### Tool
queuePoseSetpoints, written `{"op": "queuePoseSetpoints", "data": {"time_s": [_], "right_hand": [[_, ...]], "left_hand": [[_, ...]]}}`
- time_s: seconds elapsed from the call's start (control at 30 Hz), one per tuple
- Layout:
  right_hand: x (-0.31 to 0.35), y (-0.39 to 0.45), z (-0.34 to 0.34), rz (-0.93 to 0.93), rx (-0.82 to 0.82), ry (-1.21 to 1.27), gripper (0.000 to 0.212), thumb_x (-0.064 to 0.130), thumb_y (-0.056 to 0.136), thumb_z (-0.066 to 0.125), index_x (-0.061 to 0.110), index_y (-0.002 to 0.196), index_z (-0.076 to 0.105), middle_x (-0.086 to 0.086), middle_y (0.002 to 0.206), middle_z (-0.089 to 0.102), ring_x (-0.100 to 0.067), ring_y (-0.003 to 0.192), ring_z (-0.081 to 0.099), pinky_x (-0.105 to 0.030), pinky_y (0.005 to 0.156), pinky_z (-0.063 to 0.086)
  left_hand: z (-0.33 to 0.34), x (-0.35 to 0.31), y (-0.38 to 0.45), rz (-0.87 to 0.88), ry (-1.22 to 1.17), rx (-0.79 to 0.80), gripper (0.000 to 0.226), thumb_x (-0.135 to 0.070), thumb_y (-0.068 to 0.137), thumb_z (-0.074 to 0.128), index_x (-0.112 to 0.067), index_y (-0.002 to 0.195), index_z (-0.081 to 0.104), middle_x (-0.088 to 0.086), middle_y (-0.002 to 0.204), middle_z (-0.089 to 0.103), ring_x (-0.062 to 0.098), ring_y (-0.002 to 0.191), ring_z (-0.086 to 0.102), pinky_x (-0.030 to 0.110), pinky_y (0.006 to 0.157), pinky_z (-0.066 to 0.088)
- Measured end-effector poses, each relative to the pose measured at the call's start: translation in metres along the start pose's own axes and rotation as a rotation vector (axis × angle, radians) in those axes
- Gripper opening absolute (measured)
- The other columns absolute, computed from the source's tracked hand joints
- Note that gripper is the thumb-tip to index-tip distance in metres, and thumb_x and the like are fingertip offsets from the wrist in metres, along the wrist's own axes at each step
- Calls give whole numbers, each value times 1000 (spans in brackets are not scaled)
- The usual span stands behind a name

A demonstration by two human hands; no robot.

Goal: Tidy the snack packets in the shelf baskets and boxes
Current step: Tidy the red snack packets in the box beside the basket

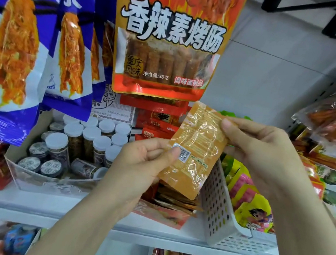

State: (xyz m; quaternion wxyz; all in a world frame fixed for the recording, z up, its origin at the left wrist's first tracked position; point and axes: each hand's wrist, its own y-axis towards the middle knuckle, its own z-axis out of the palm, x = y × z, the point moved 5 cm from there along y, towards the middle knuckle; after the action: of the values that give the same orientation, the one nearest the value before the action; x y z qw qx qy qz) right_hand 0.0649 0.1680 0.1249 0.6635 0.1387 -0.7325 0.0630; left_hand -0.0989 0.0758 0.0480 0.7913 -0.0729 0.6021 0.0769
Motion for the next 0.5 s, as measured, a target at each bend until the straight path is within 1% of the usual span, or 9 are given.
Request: {"op": "queuePoseSetpoints", "data": {"time_s": [0.1, 0.17, 0.23, 0.27, 0.33, 0.37, 0.4, 0.43, 0.5], "right_hand": [[0, 0, -2, 14, -12, 12, 12, 15, 84, 70, 8, 93, 75, -8, 88, 77, -17, 82, 73, -24, 70, 59], [0, 0, -2, 9, -6, 10, 12, 14, 86, 68, 7, 93, 75, -8, 88, 76, -15, 81, 73, -23, 68, 58], [-1, 0, -1, 15, 25, 57, 16, 16, 87, 66, 6, 96, 75, -7, 91, 76, -15, 82, 72, -24, 69, 58], [-1, 0, 0, 31, 58, 120, 19, 18, 86, 65, 5, 98, 73, -6, 93, 75, -16, 85, 71, -26, 72, 59], [-1, 0, 5, 62, 164, 286, 23, 21, 83, 63, 8, 100, 71, -5, 95, 72, -18, 91, 66, -32, 86, 58], [0, -1, 8, 59, 223, 355, 22, 22, 84, 62, 11, 101, 70, -4, 97, 71, -20, 95, 63, -35, 93, 54], [1, -1, 11, 45, 275, 404, 21, 22, 85, 60, 13, 101, 70, -3, 98, 70, -21, 99, 61, -38, 97, 50], [3, -2, 14, 24, 321, 434, 19, 22, 87, 60, 15, 101, 71, -2, 99, 70, -21, 100, 60, -39, 100, 48], [4, -4, 18, -3, 373, 446, 18, 23, 86, 62, 17, 99, 73, -1, 98, 71, -19, 98, 63, -38, 97, 50]], "left_hand": [[3, -1, -1, -13, 39, 58, 24, -38, 79, 66, -29, 99, 75, -1, 99, 77, 15, 93, 72, 39, 88, 48], [1, -1, -1, -29, 23, 53, 23, -37, 80, 65, -27, 98, 76, -1, 97, 77, 15, 92, 72, 36, 86, 50], [2, -3, -3, -71, -112, 111, 27, -36, 84, 60, -21, 98, 77, 3, 99, 76, 16, 92, 72, 29, 80, 56], [5, -6, -5, -117, -232, 179, 35, -41, 87, 55, -17, 101, 77, 7, 107, 74, 19, 101, 71, 29, 84, 57], [17, -12, -4, -269, -456, 267, 60, -55, 90, 46, -6, 110, 74, 19, 126, 65, 30, 118, 62, 43, 100, 51], [23, -15, -5, -328, -505, 293, 65, -59, 86, 53, -2, 109, 73, 25, 126, 63, 33, 119, 61, 45, 104, 47], [26, -16, -5, -355, -530, 314, 66, -57, 75, 69, 2, 105, 71, 28, 118, 65, 33, 111, 64, 43, 100, 48], [29, -15, -5, -361, -536, 348, 63, -46, 65, 82, 4, 103, 71, 27, 107, 68, 29, 97, 67, 37, 90, 53], [34, -15, -13, -344, -608, 487, 50, -20, 71, 83, 4, 113, 70, 17, 94, 71, 20, 77, 70, 29, 73, 59]]}}
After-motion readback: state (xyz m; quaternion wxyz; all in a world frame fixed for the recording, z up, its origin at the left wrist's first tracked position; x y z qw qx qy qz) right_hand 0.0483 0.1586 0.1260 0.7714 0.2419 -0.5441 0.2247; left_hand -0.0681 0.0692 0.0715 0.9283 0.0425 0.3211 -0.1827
